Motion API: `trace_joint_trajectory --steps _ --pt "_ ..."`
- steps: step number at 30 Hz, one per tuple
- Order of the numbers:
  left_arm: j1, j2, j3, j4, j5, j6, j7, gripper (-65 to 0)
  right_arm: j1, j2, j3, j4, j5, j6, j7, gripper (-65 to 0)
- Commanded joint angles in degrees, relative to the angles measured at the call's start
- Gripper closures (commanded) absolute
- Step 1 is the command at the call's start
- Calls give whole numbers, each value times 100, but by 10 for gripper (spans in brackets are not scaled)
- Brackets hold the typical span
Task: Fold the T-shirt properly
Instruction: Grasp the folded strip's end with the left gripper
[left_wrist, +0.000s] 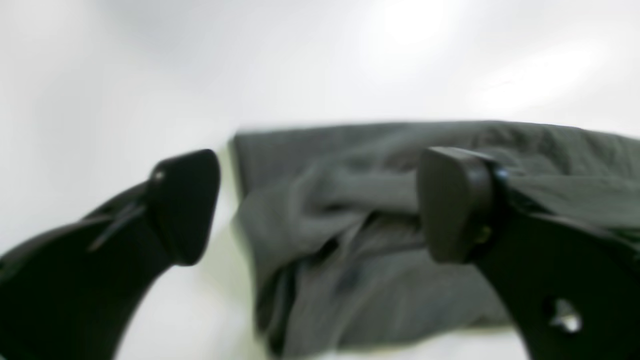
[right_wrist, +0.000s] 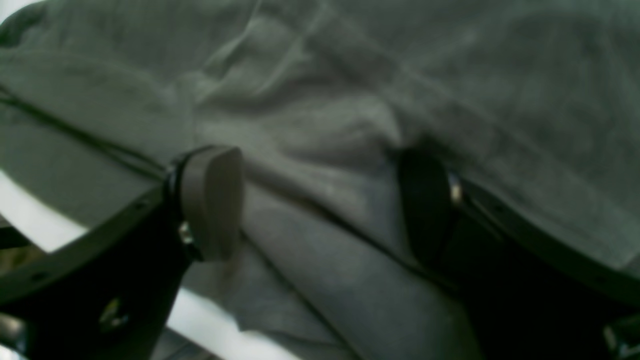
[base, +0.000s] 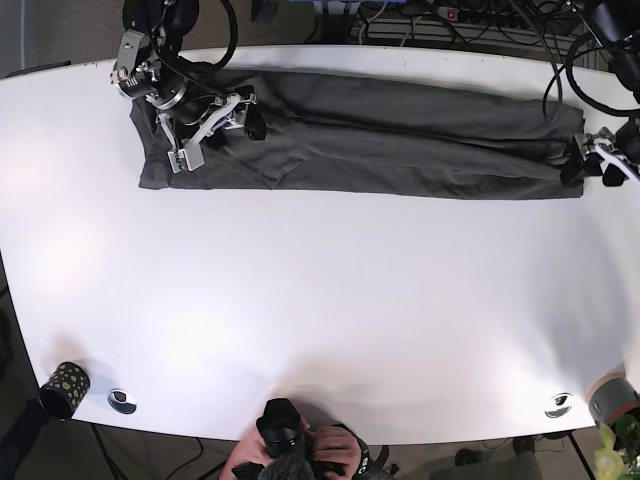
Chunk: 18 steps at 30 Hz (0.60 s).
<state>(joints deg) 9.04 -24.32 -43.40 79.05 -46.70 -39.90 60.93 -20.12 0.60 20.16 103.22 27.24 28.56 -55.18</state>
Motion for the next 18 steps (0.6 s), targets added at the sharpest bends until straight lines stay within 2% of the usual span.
trace_joint_trajectory --steps 1,9,13,18 --pt "103 -149 -122 -85 -179 -10 -57 -635 3 41 19 12 -135 6 63 -457" --pt "534 -131 -113 -111 -346 -10 -57 -635 38 226 -113 -5 -127 6 116 -457" --pt "534 45 -104 -243 -354 -10 -49 -633 47 314 -166 -5 -100 6 116 -457" --pt "525 54 168 -278 -363 -10 -40 -633 47 331 -166 -5 -100 6 116 -457"
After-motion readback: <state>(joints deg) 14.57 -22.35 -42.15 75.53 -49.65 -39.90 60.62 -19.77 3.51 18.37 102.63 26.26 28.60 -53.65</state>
